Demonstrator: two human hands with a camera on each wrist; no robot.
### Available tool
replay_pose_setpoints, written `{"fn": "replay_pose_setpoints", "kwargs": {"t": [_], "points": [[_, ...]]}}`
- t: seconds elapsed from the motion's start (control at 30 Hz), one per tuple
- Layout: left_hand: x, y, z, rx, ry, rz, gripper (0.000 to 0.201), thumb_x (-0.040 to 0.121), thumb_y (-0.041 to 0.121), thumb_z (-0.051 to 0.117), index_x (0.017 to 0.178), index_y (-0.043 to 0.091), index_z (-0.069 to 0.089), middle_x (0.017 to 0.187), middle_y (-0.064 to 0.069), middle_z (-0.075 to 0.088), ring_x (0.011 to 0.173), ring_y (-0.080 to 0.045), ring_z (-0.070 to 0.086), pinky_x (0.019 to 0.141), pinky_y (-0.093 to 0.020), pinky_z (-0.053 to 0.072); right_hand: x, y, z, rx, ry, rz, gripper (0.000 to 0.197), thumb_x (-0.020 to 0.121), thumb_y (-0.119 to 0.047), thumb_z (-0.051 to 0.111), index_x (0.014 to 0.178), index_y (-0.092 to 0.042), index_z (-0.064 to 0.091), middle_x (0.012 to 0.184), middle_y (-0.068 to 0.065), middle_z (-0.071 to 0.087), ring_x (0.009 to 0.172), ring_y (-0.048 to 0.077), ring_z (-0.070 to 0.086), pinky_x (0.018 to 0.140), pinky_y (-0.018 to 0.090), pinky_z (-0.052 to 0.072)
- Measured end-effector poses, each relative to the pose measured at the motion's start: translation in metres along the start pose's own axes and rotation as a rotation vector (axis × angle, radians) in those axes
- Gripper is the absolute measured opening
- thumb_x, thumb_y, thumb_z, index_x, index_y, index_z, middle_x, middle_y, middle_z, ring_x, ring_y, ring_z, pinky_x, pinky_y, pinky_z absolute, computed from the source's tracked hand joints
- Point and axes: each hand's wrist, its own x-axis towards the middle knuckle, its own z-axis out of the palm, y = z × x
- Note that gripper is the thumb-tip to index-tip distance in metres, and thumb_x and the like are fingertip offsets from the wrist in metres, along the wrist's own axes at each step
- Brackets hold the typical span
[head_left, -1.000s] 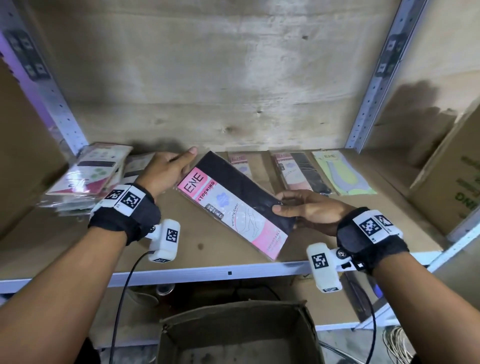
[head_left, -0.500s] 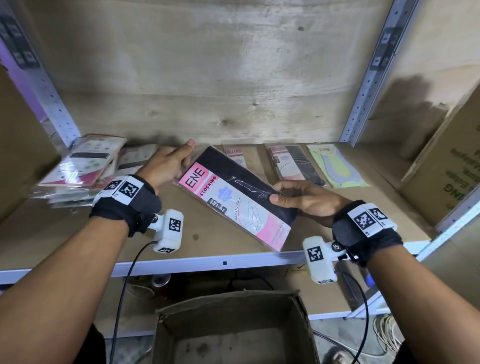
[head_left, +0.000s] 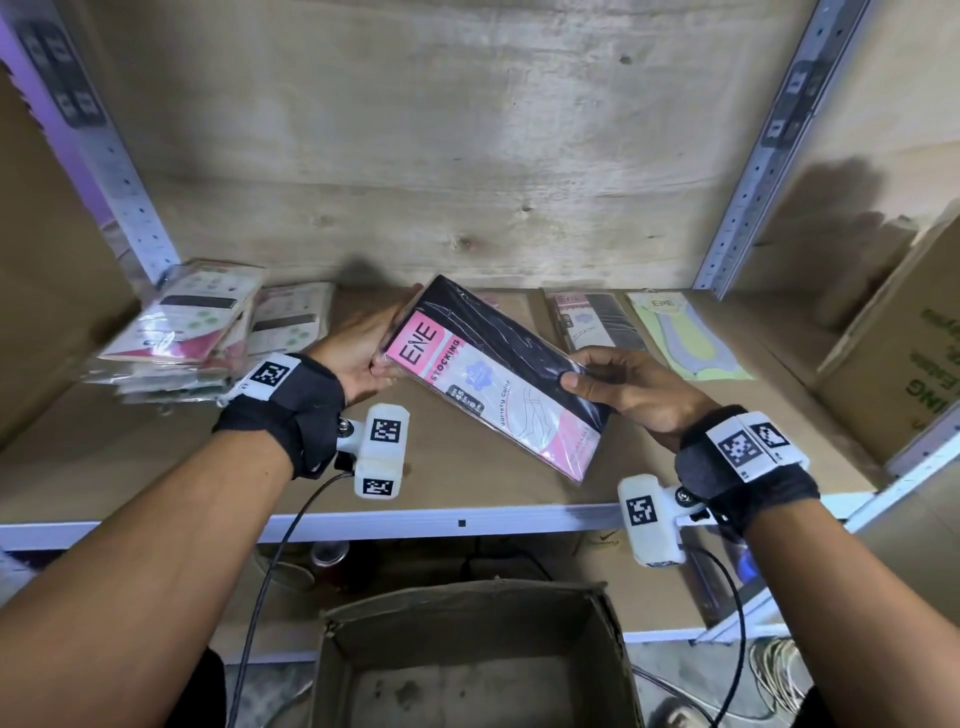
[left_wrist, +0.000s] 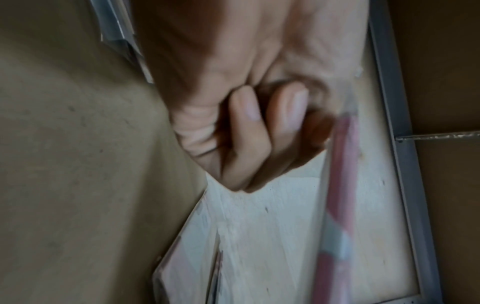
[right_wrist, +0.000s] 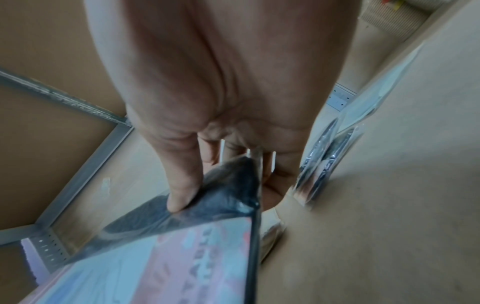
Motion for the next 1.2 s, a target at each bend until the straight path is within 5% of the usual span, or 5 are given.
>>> {"fn": "replay_pose_setpoints", "kwargs": {"t": [0.33,0.6,0.9,1.03,1.2], "points": [[-0.005,0.006,0.009,-0.156,0.052,-0.077,0.043,0.105,0.029,0.041,0.064,0.016,0.049,0.030,0.007,0.031,0.027,-0.003,0.029,0.042,-0.011,0.042,-0.006,-0.008,0.009,-0.055,0.019,0.025,0.029,0.093,-0.004,0.060,0.119,0.008,0.060,0.125,0.021,0.065,0.118,0.025,0.061,0.110,0.033,0.042],[0.005,0.003,-0.007,-0.459,0.151,-0.012,0.053,0.097,0.059,0.042,0.075,0.014,0.062,0.040,0.006,0.045,0.031,-0.004,0.034,0.030,-0.015,0.022,-0.007,-0.010,0.013,0.008,0.020,0.063,0.032,0.094,-0.003,0.058,0.124,0.010,0.056,0.128,0.022,0.063,0.124,0.035,0.057,0.113,0.044,0.039],[0.013,-0.011,0.017,-0.132,0.167,-0.046,0.062,0.090,0.066,0.047,0.111,0.012,0.068,0.093,-0.010,0.077,0.066,-0.016,0.069,0.061,-0.024,0.056,0.011,-0.009,0.013,0.487,0.261,0.109,0.010,0.096,0.001,0.050,0.103,-0.006,0.054,0.103,0.021,0.059,0.088,0.029,0.060,0.077,0.039,0.046],[0.013,-0.013,0.058,0.155,0.021,-0.002,0.046,0.090,0.042,0.067,0.122,0.009,0.064,0.107,-0.017,0.073,0.086,-0.024,0.072,0.078,-0.031,0.061,0.023,-0.011,0.014,0.544,0.307,0.089,0.028,0.096,0.002,0.051,0.070,-0.010,0.051,0.091,0.017,0.061,0.081,0.028,0.061,0.071,0.037,0.049],[0.018,-0.010,0.088,0.134,-0.058,0.104,0.035,0.088,0.009,0.071,0.121,0.001,0.065,0.113,-0.022,0.070,0.088,-0.028,0.069,0.074,-0.024,0.060,0.039,-0.009,0.012,0.525,0.417,0.107,0.017,0.096,-0.002,0.053,0.081,-0.010,0.054,0.079,0.011,0.063,0.070,0.022,0.061,0.056,0.029,0.049]]}}
